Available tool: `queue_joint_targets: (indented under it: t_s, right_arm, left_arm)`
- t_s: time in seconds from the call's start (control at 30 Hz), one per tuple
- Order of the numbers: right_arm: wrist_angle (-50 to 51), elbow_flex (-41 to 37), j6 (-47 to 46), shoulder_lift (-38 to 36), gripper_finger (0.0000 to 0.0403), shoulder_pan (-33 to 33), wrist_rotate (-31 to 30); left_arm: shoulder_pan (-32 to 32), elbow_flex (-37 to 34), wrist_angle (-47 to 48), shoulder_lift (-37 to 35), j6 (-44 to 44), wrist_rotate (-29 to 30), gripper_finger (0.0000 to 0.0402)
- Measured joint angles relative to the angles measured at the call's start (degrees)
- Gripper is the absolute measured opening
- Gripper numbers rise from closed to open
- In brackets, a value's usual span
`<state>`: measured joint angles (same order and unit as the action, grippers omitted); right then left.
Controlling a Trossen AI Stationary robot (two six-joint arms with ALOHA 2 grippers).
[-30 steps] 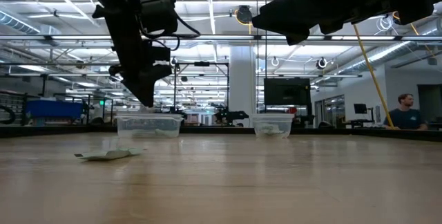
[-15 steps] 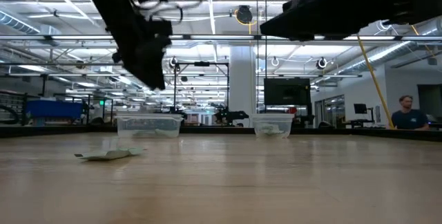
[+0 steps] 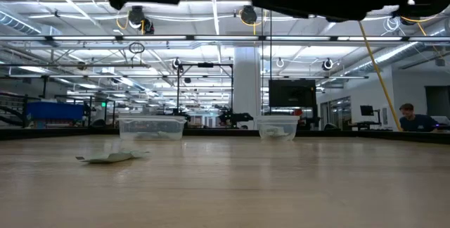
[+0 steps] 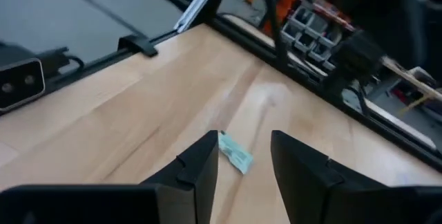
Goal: Pick and place Stevia / Truvia into bins
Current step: Put the stevia packet into the right transparent container
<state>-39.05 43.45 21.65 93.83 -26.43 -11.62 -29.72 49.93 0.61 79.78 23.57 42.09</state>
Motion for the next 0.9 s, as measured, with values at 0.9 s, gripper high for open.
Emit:
queue_joint_targets:
  t_s: [0.9]
  right_arm:
    - [25.9, 37.9, 5.1, 30.0, 0.0146, 4.6, 6.0]
  left_arm:
    - [-17.3, -24.6, -51.7, 0.0, -5.3, 4.5, 0.0212]
